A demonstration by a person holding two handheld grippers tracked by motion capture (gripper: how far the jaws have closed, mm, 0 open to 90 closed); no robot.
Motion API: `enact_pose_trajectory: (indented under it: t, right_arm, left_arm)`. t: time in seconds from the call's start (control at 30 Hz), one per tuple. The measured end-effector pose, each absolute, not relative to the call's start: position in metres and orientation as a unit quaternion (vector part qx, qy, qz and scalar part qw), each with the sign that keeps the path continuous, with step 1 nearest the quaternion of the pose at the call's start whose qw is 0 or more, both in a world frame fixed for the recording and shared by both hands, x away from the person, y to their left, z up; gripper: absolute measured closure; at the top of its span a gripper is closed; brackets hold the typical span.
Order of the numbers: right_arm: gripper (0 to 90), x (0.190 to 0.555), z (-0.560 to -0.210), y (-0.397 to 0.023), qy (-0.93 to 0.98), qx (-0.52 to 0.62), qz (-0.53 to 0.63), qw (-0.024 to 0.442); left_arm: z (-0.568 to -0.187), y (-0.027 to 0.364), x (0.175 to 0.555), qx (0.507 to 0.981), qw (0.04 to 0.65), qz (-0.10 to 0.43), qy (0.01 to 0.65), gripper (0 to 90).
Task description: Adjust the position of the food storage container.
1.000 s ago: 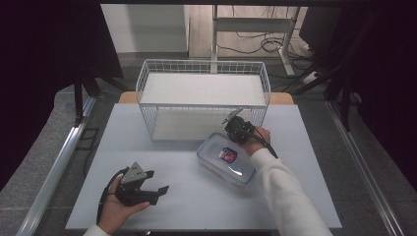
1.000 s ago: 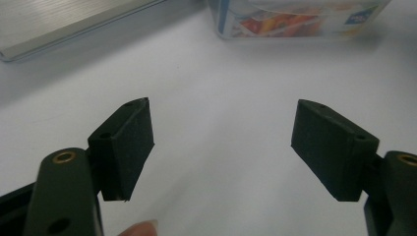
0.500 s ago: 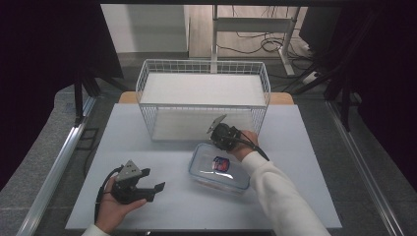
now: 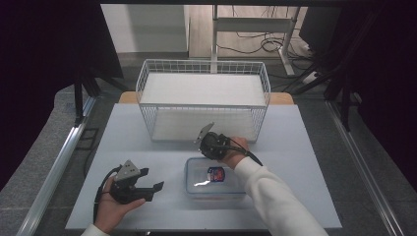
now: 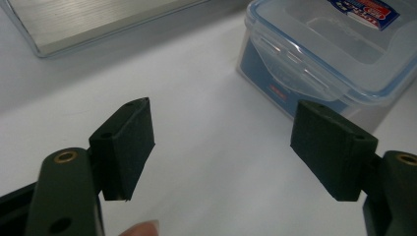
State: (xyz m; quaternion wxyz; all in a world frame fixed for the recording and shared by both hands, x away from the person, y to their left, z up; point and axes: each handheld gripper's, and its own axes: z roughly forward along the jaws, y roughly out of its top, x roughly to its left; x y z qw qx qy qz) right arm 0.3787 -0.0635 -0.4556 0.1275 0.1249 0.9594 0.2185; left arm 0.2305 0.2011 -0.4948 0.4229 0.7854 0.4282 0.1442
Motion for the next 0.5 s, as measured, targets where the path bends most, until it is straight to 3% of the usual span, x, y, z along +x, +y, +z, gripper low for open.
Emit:
enact_pose_trajectory:
  t: [0.13,0.5]
  right_arm:
    - [88.7,0.377,-0.455,-0.065,0.957,0.127,0.222,0.134]
    - [88.7,0.341,-0.423,-0.133,0.907,0.200,0.329,0.169]
  left_arm:
    - [-0.495,0.202,0.231,0.785,0.422,0.146,0.430,24.1]
    - [-0.496,0.203,0.231,0.779,0.419,0.139,0.445,23.6]
